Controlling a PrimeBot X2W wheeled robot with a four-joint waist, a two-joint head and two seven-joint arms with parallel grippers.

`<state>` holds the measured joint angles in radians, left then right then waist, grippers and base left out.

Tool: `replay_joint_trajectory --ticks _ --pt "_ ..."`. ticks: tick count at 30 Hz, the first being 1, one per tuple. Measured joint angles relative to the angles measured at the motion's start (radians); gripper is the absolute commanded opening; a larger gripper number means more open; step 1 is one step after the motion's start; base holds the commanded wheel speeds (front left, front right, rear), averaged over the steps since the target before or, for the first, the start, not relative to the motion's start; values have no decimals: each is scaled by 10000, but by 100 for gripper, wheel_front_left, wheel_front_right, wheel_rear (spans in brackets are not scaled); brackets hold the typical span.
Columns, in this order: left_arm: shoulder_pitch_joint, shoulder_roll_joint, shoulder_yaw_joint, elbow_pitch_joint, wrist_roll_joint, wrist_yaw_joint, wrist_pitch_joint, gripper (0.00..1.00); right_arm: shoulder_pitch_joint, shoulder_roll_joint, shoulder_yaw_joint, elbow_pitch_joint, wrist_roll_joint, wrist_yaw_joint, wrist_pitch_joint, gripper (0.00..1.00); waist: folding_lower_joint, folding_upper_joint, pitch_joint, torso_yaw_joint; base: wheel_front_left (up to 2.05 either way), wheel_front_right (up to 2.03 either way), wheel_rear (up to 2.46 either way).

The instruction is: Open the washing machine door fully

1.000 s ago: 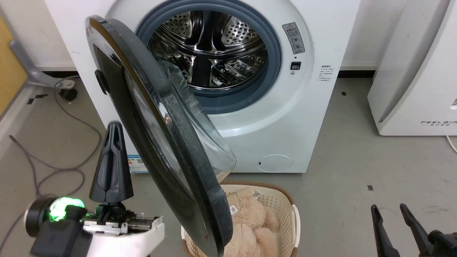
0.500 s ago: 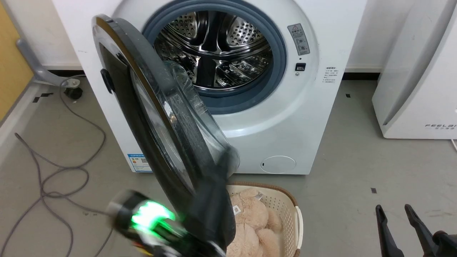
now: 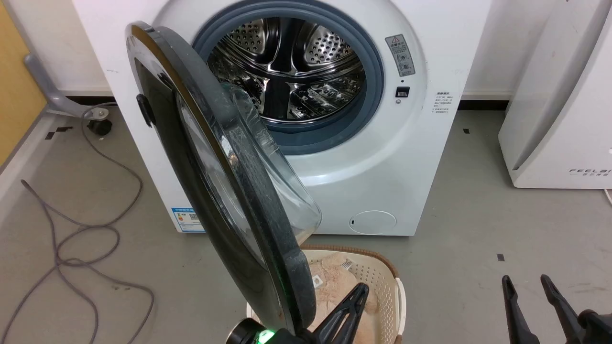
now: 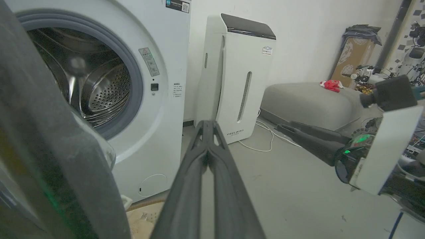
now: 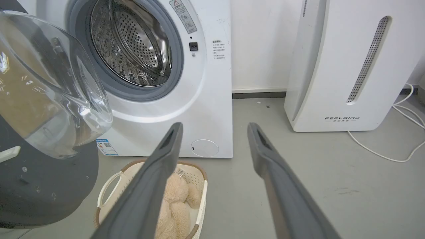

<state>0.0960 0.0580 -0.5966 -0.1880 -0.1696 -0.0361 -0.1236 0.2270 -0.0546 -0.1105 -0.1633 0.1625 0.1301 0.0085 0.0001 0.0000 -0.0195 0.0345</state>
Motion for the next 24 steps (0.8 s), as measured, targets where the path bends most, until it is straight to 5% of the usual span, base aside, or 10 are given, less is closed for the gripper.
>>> replay_joint_trajectory --ticks 24 --pt "-1844 -92 -56 2790 -980 1708 -190 0 -1 0 4 272 245 0 -31 100 0 0 113 -21 0 0 0"
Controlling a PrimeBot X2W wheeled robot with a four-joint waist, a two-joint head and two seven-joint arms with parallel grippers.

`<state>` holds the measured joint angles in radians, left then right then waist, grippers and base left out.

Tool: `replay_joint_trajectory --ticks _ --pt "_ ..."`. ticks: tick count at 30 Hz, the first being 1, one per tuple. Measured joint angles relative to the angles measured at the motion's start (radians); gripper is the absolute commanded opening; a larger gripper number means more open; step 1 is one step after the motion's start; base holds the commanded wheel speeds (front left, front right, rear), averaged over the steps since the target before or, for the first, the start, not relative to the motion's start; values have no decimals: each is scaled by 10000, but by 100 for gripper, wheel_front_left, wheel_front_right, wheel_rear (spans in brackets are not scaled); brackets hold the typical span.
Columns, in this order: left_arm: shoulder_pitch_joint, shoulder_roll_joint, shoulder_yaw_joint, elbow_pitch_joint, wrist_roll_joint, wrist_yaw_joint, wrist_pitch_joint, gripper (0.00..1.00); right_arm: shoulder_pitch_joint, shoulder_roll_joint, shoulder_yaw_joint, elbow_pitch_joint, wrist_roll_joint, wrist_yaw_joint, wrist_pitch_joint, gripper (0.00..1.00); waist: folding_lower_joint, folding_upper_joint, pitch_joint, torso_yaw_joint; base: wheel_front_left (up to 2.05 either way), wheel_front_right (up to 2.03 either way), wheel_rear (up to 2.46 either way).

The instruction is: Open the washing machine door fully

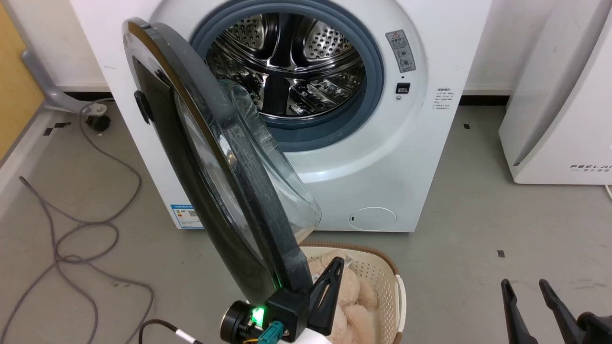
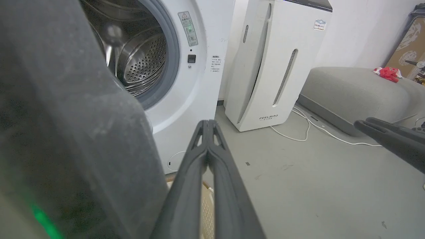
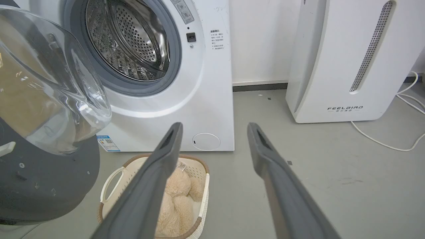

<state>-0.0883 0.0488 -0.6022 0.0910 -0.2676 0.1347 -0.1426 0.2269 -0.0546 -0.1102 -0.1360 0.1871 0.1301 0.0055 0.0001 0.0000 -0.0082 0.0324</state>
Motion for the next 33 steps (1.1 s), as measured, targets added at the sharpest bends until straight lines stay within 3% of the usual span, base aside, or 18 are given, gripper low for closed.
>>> replay_joint_trajectory --ticks 14,33 --pt "596 633 -21 -1030 17 422 339 0 0 0 17 100 65 0 -178 100 0 0 -72 723 0 0 0" --pt "1708 1294 719 -2715 4 1498 686 0 -9 4 -107 88 46 0 -211 100 0 0 -7 2805 0 0 0"
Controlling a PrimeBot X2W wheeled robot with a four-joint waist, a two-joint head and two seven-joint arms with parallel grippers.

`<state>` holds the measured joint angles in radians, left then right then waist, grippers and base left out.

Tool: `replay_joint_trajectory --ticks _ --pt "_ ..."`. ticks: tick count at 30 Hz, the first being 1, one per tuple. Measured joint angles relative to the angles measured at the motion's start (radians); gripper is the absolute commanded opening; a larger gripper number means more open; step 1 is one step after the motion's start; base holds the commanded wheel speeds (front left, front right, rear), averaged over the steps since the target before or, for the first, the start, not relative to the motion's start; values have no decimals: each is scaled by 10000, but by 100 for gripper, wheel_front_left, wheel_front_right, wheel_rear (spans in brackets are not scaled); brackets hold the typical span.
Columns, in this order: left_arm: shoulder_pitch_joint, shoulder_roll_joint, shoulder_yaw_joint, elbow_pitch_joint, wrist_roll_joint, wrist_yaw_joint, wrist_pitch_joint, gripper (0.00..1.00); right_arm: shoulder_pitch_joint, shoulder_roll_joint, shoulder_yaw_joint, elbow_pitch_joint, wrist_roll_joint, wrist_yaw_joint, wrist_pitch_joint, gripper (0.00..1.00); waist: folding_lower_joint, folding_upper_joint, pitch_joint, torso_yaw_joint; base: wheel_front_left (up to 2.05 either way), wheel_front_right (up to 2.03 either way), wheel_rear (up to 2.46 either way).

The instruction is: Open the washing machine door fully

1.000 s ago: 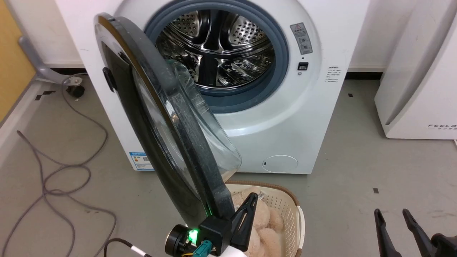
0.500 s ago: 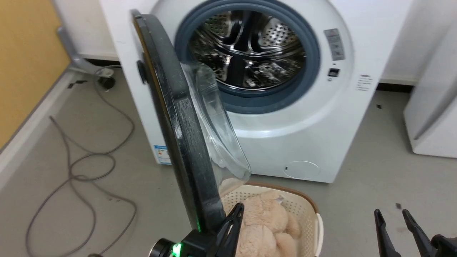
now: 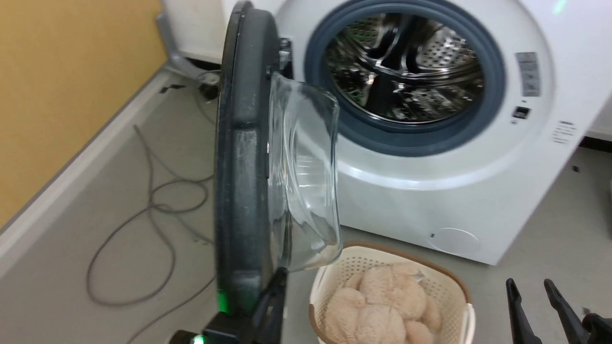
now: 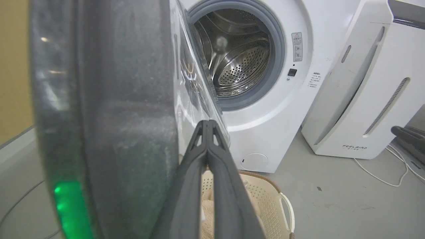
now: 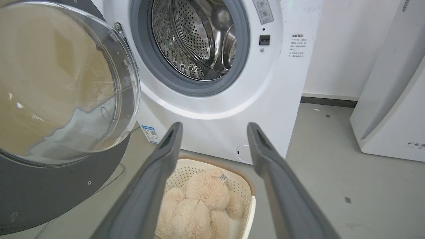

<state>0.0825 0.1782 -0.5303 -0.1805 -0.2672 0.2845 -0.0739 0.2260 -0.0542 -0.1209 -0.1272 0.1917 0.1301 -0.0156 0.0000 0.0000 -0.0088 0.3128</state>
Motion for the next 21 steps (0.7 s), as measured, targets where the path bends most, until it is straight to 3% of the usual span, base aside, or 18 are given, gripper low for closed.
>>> replay_joint_trajectory --ticks 9,21 --pt "-346 623 1175 378 -104 226 -385 0 -58 2 132 -31 -92 0 42 100 0 0 180 526 0 0 0" --pt "-1470 1352 3081 2121 -1058 -13 -1373 0 -86 4 155 23 -161 0 48 100 0 0 216 92 0 0 0"
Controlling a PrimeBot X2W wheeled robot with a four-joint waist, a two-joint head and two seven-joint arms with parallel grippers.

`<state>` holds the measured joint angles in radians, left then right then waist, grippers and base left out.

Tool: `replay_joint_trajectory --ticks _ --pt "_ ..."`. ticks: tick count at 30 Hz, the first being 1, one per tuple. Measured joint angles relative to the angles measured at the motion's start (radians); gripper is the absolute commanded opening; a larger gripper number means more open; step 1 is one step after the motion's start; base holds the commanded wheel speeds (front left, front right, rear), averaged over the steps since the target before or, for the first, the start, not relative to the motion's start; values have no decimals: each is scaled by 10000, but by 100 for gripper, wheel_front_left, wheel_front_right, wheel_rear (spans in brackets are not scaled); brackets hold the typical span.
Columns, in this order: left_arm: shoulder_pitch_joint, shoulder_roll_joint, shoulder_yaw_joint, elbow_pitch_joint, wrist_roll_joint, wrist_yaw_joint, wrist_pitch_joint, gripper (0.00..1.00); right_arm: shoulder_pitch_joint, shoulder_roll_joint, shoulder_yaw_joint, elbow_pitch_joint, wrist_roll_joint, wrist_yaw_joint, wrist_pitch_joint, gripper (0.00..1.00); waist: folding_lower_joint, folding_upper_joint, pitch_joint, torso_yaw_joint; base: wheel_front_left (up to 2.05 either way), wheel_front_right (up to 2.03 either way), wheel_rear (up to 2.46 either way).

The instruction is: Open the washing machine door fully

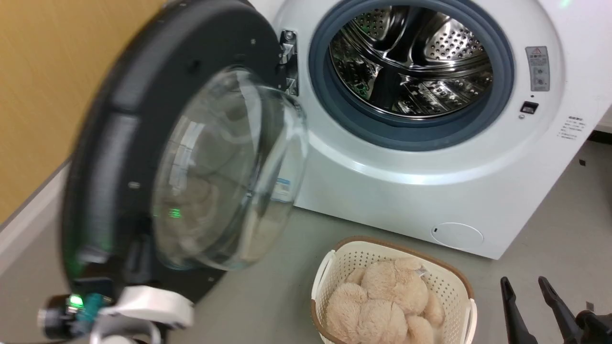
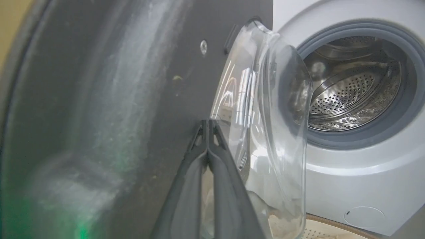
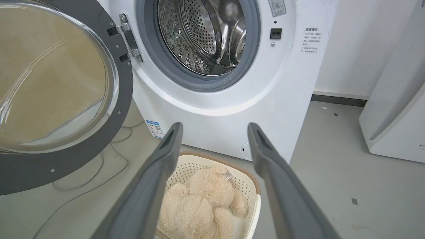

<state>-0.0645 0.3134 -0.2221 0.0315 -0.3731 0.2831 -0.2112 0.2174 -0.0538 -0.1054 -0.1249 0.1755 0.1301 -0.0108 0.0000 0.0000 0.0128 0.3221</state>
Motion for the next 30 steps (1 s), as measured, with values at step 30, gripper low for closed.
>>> replay_joint_trajectory --ticks 30 --pt "-1211 102 4328 3475 454 -2010 -453 0 -231 0 -2 222 17 0 -12 100 0 0 -62 -876 0 0 0"
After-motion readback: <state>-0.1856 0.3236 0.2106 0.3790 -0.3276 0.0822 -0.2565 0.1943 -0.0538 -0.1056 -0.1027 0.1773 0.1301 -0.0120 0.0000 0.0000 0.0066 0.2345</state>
